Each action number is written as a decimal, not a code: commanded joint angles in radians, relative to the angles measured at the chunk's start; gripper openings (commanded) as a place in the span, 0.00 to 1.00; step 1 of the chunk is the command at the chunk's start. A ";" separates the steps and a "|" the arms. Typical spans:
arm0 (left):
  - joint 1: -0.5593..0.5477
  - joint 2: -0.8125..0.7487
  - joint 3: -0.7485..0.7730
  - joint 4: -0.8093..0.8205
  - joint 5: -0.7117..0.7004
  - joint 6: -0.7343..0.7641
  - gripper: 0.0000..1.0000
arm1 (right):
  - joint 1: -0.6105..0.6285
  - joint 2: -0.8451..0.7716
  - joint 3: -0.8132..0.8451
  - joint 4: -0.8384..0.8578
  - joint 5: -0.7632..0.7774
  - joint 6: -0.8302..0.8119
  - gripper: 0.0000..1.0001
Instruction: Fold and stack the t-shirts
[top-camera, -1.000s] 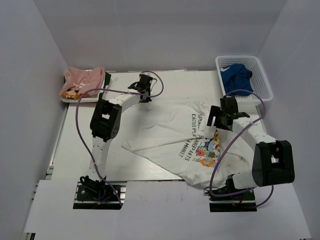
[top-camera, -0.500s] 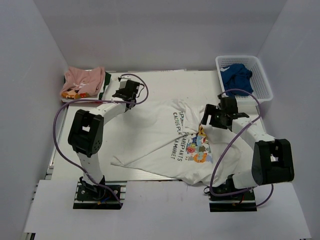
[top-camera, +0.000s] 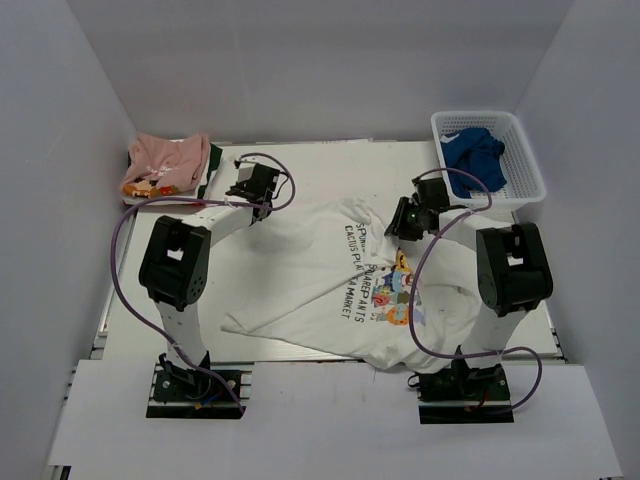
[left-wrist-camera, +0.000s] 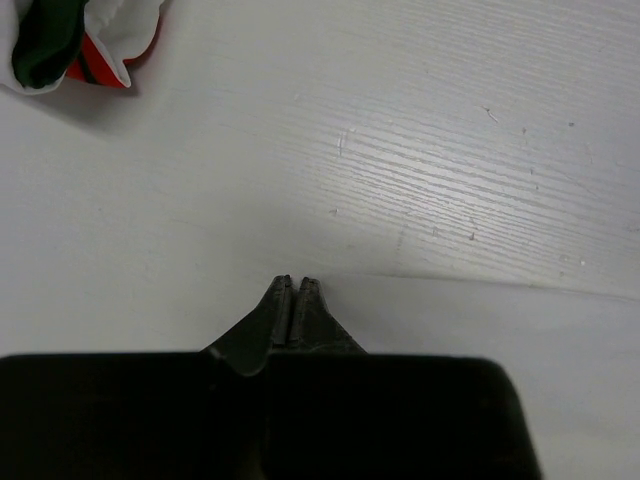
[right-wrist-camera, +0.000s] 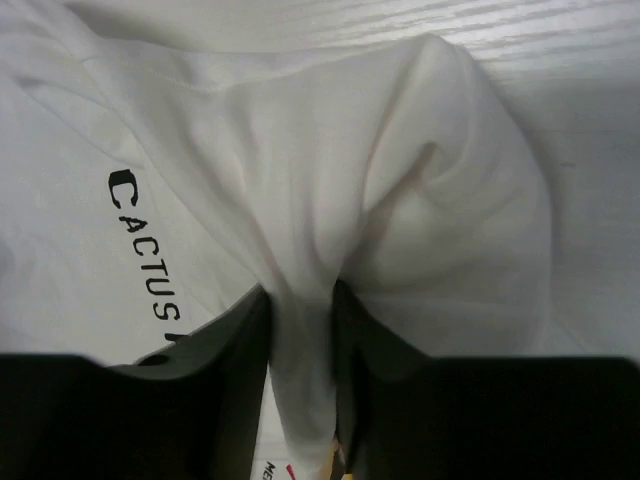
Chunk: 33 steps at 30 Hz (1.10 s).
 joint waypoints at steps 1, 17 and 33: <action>0.008 -0.013 0.013 0.000 -0.014 0.000 0.00 | 0.015 0.016 0.077 0.066 -0.018 0.011 0.31; 0.017 -0.282 -0.005 0.004 -0.063 0.049 0.00 | 0.055 -0.344 0.048 0.017 0.174 -0.110 0.15; 0.017 -0.440 -0.189 0.109 0.077 0.036 0.00 | 0.058 -0.381 -0.056 0.035 -0.016 -0.123 0.11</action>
